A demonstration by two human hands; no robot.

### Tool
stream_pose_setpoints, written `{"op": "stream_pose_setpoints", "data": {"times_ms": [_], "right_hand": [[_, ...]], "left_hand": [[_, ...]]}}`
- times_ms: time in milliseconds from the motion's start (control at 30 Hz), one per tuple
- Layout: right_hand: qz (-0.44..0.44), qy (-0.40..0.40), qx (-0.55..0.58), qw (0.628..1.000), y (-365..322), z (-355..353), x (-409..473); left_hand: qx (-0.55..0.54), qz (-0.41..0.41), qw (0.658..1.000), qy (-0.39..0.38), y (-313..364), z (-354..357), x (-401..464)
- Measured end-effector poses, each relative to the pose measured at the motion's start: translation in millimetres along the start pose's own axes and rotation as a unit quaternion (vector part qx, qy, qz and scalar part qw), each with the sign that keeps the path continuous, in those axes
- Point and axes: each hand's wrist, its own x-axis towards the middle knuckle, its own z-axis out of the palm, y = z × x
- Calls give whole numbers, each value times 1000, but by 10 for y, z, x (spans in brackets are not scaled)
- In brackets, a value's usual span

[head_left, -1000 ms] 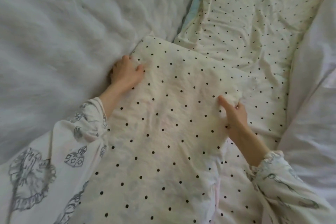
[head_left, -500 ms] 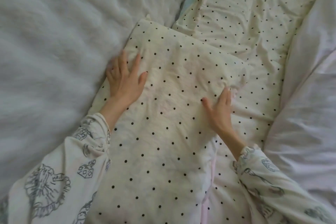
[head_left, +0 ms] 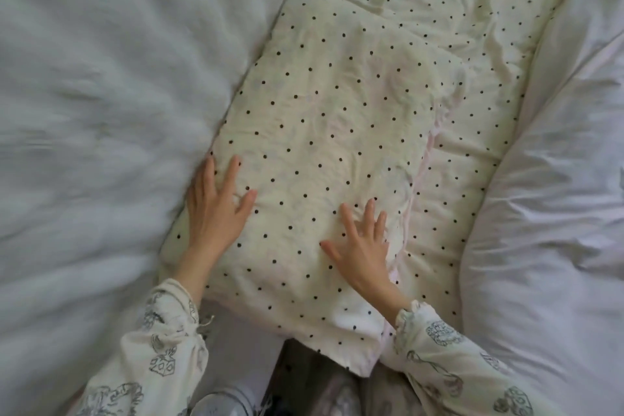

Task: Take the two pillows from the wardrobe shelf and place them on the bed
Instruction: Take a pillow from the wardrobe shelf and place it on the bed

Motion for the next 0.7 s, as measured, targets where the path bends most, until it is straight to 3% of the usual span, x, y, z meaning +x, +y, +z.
{"op": "stream_pose_setpoints", "data": {"times_ms": [233, 433, 567, 700], "right_hand": [[-30, -70, -37, 996, -35, 115, -363], [21, -123, 54, 991, -44, -380, -646], [44, -83, 93, 991, -56, -947, -915], [55, 13, 142, 988, 45, -1584, -1258]], "left_hand": [[5, -52, 998, -40, -180, 87, -513], [-34, -96, 989, -112, 66, -278, -598], [-84, 2, 992, -98, 489, -572, -688], [-106, 106, 984, -92, 1120, -872, -764]]}}
